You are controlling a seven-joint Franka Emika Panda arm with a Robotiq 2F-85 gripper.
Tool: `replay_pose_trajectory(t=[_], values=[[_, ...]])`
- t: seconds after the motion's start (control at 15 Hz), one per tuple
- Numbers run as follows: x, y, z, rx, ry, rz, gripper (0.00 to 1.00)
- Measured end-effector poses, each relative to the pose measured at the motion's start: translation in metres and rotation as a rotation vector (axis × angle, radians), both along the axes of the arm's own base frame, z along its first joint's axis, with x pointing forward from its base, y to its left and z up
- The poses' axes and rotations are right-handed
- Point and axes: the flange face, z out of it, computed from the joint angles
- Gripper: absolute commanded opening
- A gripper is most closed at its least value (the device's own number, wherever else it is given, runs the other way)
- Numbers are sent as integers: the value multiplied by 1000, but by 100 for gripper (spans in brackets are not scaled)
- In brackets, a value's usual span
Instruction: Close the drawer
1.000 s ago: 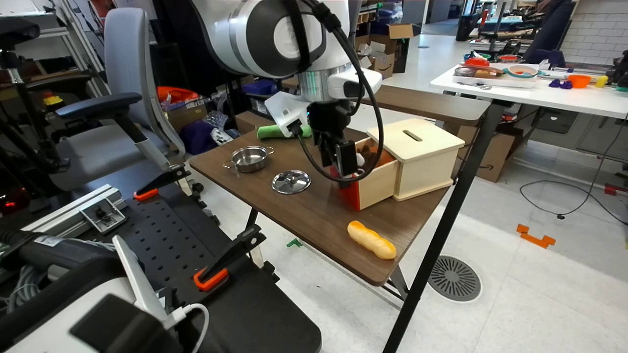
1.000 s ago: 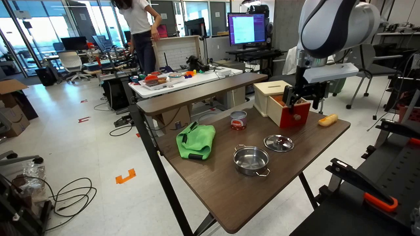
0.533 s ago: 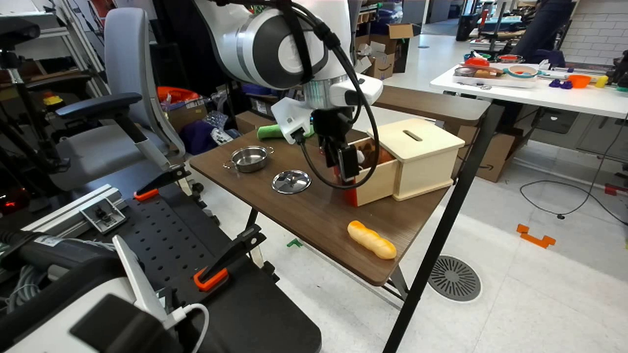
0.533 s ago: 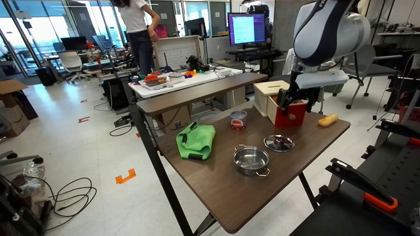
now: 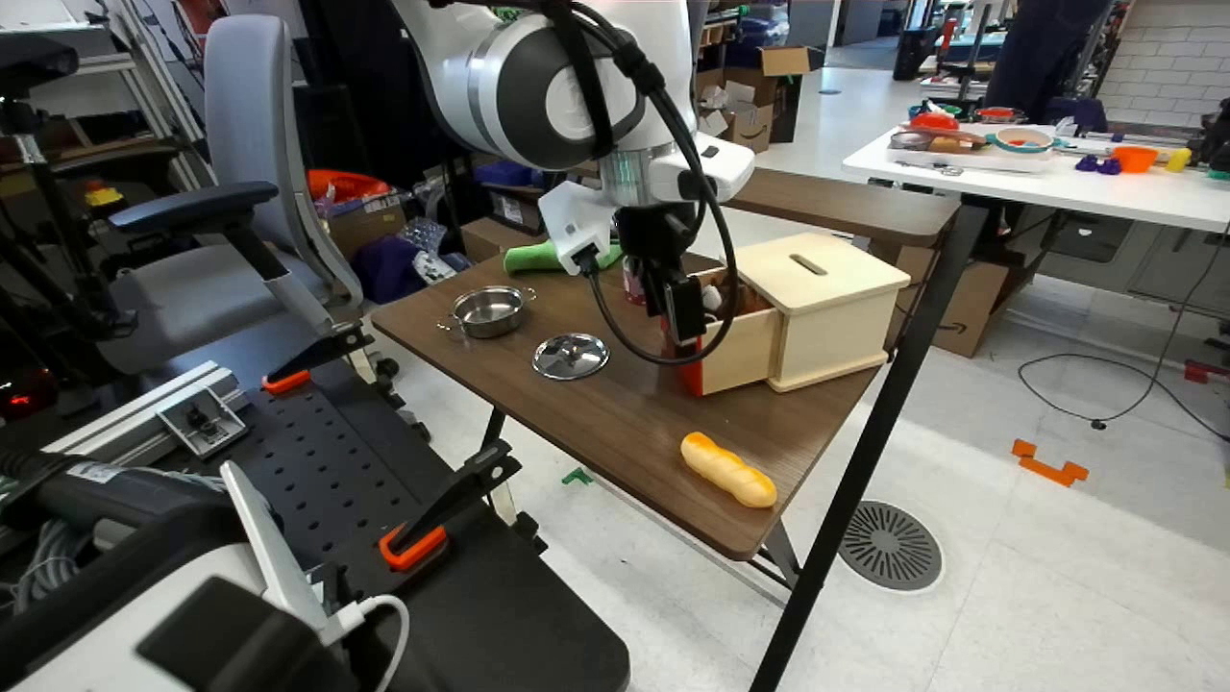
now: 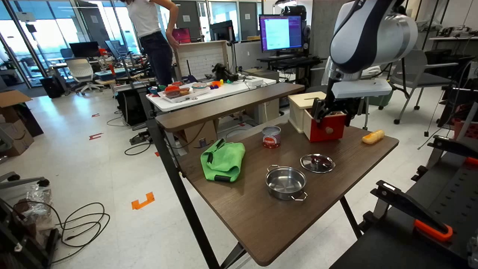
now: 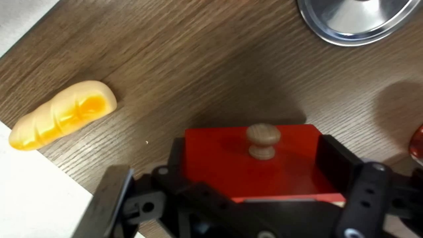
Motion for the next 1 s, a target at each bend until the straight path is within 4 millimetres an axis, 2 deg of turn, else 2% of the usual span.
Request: replay_pose_trajectory(t=[0.53, 0.8, 1.0], values=[[4, -3, 3, 4, -11, -17, 100], [19, -14, 14, -2, -63, -49, 100], [27, -18, 15, 0, -77, -68, 100]])
